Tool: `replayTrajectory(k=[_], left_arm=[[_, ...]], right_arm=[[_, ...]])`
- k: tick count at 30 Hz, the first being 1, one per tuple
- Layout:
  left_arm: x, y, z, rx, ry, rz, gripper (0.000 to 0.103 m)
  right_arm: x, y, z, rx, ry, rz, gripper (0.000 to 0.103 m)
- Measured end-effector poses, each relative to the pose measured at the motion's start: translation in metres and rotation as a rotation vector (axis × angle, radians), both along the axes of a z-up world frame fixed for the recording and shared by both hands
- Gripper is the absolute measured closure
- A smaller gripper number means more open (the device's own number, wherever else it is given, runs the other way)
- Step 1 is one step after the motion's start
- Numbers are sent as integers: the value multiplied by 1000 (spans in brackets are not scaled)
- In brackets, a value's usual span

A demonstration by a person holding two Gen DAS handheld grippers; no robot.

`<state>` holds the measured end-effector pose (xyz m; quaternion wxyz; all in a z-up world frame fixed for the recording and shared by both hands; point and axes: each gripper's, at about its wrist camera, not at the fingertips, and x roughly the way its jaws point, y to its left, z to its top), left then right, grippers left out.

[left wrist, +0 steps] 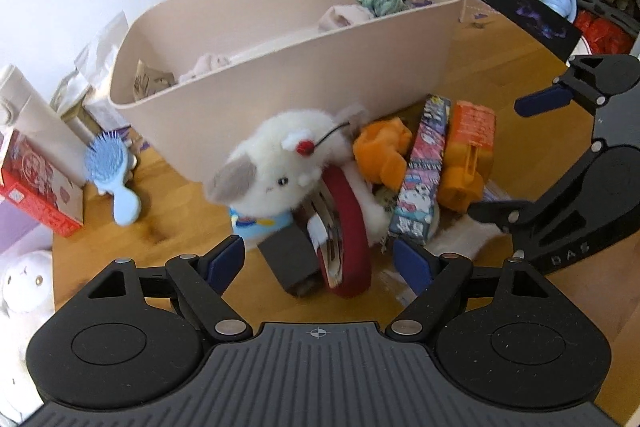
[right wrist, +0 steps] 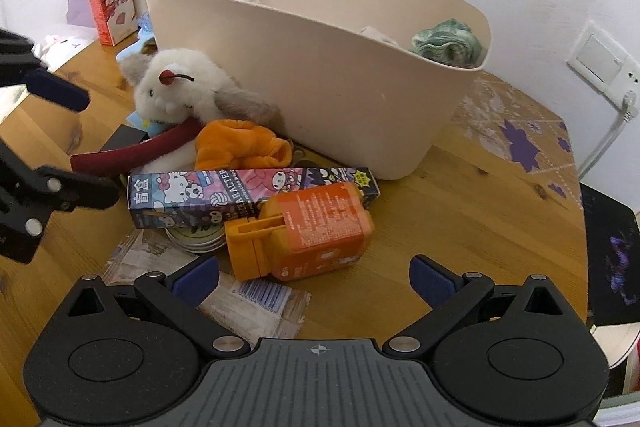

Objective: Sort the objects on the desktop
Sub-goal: 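Grasp the red strap with the left tool while the right tool grasps the orange bottle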

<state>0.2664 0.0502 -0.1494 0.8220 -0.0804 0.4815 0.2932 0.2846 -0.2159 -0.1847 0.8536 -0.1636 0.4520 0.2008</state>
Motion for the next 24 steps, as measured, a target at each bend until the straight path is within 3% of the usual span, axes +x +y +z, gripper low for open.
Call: replayTrajectory(k=[2,8,12,17,24], left_arm=[[3,2,-2,-3,1,-2,21],[10,7,-6,5,-9,-26,43],[13,9,-9,-23,-10,-44,54],[16,10,-13,-60,-1,-58,79],[14,8,-10,-65,-7,-64,84]], right_arm=[[2,1,-2,1,3,7,0],[9,5,-5,17,1,23,0],[12,7,-6,36,6,32,14],[13,3,-7,59,20,46,23],[9,-3,-5,67,12,34,23]])
